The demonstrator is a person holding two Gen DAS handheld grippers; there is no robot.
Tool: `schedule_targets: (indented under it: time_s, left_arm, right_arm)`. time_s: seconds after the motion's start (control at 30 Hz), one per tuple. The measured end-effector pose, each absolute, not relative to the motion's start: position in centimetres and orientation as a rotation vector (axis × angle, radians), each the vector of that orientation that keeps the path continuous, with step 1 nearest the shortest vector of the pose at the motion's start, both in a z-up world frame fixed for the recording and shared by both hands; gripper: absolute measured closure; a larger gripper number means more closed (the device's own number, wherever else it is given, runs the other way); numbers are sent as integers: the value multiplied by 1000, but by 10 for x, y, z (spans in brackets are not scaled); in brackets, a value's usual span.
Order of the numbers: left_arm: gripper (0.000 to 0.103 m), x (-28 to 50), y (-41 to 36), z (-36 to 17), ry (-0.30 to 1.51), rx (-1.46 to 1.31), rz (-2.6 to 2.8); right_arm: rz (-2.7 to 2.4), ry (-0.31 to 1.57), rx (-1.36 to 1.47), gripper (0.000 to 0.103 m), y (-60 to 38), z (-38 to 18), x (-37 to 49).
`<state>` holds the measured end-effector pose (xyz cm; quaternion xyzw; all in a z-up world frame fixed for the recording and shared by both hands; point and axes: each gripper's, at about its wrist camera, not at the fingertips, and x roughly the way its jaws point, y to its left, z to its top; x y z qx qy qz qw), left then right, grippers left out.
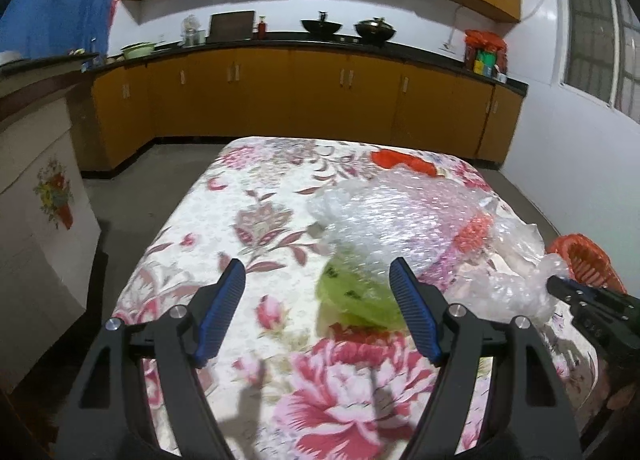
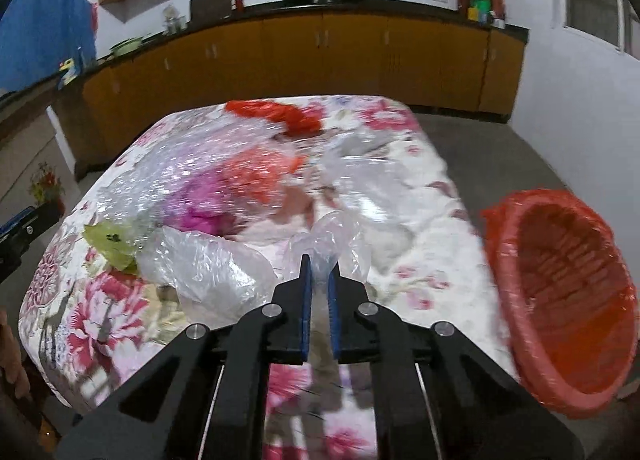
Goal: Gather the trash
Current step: 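Grasp the large bubble wrap with the left tool while the right tool grasps a clear bag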
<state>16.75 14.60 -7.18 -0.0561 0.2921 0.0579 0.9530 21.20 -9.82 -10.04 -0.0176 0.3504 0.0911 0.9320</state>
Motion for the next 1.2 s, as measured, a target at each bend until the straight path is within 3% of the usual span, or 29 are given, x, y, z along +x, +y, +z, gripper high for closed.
schedule_targets:
  time_s: [0.27, 0.43, 0.5, 0.57, 0.67, 0.77, 1.2]
  left_arm:
    - [30, 220, 99, -66, 623, -59, 18]
    - [30, 259, 78, -88, 742, -3, 13]
    - [39, 264, 80, -96, 780, -20, 11]
    - [61, 265, 81, -103, 803, -38, -3]
    - [86, 261, 80, -104, 786, -33, -31]
    - [93, 256, 79, -101, 759, -18, -47]
    - [95, 221, 81, -63, 645, -63, -79]
  right_arm:
    - [115, 711, -33, 95, -132, -97, 204]
    - [103, 718, -15, 95, -143, -97, 202]
    - [103, 716, -12, 95, -146, -97, 201]
    - [103, 715, -8, 95, -147, -97, 200]
    - [101, 714, 0, 95, -149, -97, 201]
    - [101, 712, 7, 95, -150, -96, 200]
    - [79, 643, 27, 95, -161, -71, 185]
